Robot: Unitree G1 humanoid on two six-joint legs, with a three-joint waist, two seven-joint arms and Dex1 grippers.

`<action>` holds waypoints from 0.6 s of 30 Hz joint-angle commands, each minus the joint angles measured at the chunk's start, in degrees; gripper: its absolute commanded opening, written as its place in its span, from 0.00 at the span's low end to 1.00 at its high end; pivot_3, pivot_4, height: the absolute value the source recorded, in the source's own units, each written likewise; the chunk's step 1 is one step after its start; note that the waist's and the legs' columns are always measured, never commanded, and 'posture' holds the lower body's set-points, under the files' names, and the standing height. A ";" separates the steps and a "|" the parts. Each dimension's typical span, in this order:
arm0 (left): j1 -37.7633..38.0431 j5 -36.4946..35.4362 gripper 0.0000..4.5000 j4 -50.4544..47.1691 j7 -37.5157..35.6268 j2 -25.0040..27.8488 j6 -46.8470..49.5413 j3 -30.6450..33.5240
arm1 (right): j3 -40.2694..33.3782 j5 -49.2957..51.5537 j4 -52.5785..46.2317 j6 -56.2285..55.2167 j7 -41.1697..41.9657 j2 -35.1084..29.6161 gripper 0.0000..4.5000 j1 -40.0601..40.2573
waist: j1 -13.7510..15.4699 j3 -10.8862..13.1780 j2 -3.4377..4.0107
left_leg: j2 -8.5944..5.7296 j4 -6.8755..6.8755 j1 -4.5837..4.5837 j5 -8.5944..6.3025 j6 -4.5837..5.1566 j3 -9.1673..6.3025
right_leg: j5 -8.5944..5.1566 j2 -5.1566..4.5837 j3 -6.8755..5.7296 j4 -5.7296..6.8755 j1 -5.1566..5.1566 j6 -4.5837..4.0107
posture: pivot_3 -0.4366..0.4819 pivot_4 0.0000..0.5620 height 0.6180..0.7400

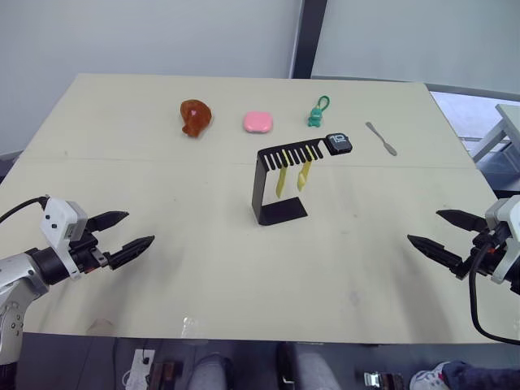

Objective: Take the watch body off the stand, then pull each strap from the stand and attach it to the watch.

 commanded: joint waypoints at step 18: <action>-3.10 0.83 1.00 -2.02 1.92 0.65 -0.42 -3.00 | 1.19 -2.48 -3.84 -1.23 -5.28 0.95 1.00 -2.20 | 0.07 0.00 0.00 | -0.01 0.03 0.01 0.02 -0.02 0.01 | 0.00 0.02 0.00 0.04 0.00 0.00 | 0.48 0.27 1.00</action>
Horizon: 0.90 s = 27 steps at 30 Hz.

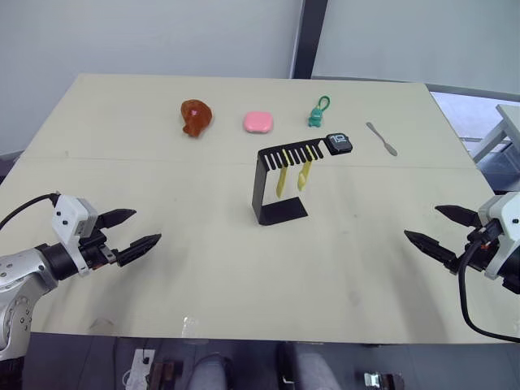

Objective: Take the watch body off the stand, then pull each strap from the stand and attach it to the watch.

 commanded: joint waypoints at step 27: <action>-41.02 -6.76 1.00 0.53 -3.48 -5.75 2.46 -18.71 | 11.66 30.29 -24.40 35.44 -57.01 19.28 1.00 -36.29 | -0.15 0.00 -0.01 | -0.04 0.21 -0.13 0.33 -0.19 -0.05 | -0.01 0.10 0.06 0.38 -0.22 -0.03 | 0.48 0.27 1.00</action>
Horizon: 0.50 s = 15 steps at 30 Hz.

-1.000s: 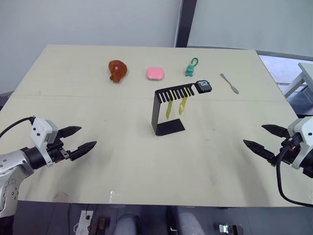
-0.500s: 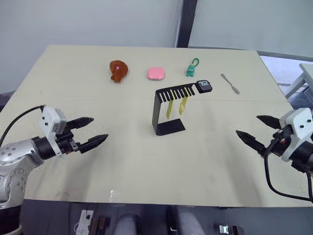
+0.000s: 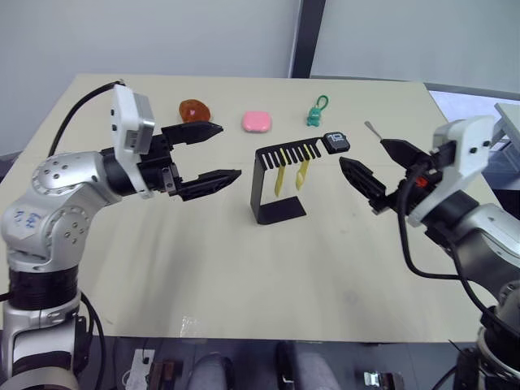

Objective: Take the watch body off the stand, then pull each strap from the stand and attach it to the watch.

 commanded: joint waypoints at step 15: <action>-2.00 4.81 1.00 2.54 -3.19 -3.33 -6.58 -2.99 | 9.81 -7.75 4.82 2.80 -17.44 10.91 1.00 -10.18 | -0.26 0.00 0.00 | 0.03 0.07 -0.18 0.02 0.02 0.00 | -0.01 -0.03 0.00 0.10 -0.22 -0.01 | 0.48 0.27 1.00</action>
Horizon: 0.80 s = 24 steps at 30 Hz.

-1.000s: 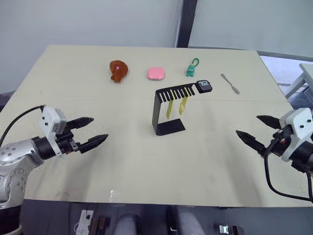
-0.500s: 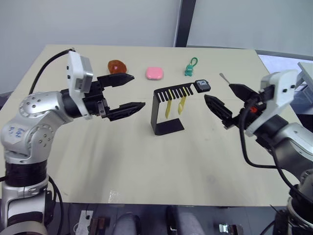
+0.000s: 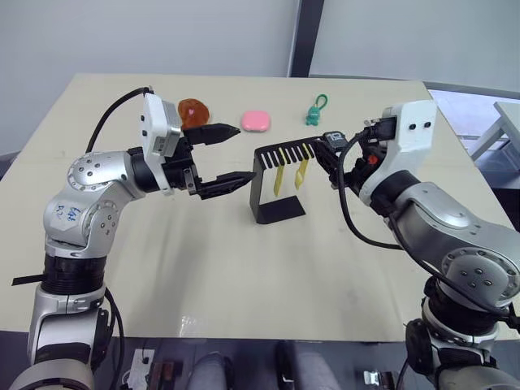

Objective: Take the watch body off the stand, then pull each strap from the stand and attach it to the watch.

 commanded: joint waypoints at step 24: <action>-0.65 -0.70 1.00 -3.72 1.51 -0.45 1.22 1.34 | 0.97 -7.12 2.32 0.93 3.59 3.08 0.72 -4.30 | -1.13 0.00 0.00 | 0.05 0.45 -0.73 0.00 0.01 -0.12 | 0.00 0.00 -0.05 0.26 -0.62 0.00 | 0.48 0.27 1.00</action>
